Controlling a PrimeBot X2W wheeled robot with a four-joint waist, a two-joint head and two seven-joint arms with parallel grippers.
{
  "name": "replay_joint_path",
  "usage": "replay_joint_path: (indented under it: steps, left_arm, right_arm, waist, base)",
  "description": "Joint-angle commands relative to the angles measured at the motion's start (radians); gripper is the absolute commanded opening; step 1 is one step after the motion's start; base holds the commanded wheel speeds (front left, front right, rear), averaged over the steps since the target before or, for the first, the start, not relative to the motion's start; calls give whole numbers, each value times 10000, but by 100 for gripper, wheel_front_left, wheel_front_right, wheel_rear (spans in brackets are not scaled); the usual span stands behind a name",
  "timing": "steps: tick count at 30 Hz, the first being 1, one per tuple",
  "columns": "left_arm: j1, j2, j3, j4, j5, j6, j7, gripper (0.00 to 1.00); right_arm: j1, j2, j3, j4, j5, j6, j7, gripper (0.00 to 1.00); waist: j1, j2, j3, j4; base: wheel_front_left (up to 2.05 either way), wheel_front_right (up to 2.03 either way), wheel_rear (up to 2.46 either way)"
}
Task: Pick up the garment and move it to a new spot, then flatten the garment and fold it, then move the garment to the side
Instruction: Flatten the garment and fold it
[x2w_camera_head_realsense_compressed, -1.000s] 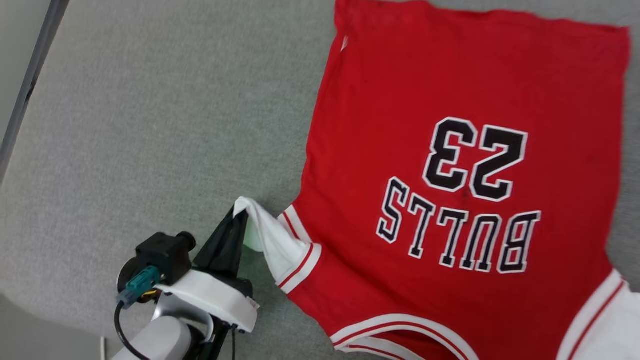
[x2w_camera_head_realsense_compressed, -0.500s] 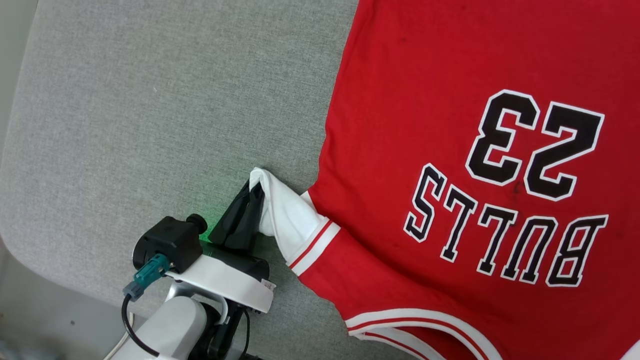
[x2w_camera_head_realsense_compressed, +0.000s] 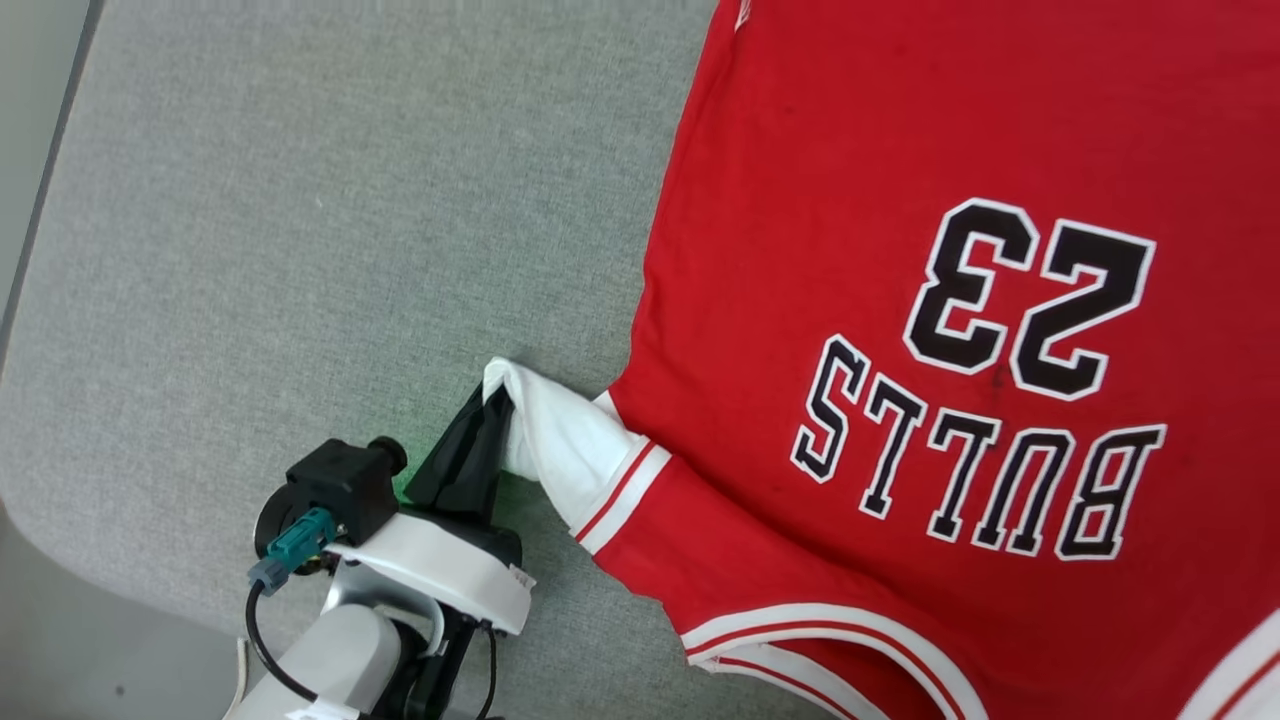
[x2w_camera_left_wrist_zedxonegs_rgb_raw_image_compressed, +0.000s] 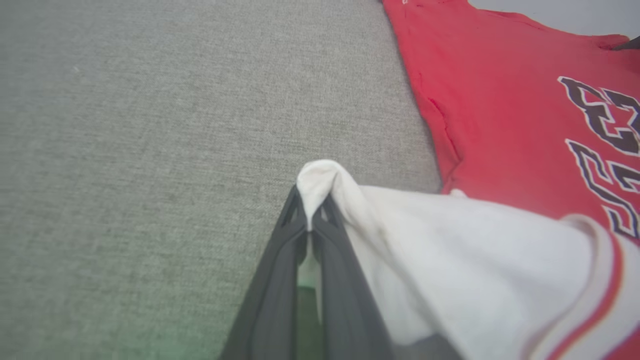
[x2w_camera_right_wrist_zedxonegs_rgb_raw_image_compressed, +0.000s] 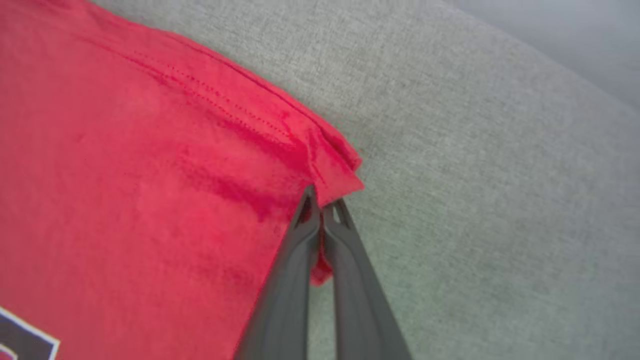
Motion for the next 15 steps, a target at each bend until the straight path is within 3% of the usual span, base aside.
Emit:
replay_joint_path:
  steps: [1, 9, 15]
  left_arm:
    - [125, 52, 22, 49, 31, 24, -2, 0]
    - [907, 323, 272, 248, -166, 208, -5, 0]
    - [1637, 608, 435, 193, -366, 431, 58, 0]
  right_arm:
    - [97, -38, 63, -30, 102, -8, -59, 0]
    - [1135, -1090, 1624, -1085, 1462, -8, -1189, 0]
    - [2886, -2270, 1960, -2174, 2694, -8, -2109, 0]
  waist:
    - [0, 0, -295, -185]
    - [0, 0, -1775, -792]
    - [0, 0, -2746, -1239]
  base:
    - [0, 0, 0]
    - [0, 0, 0]
    - [0, 0, 0]
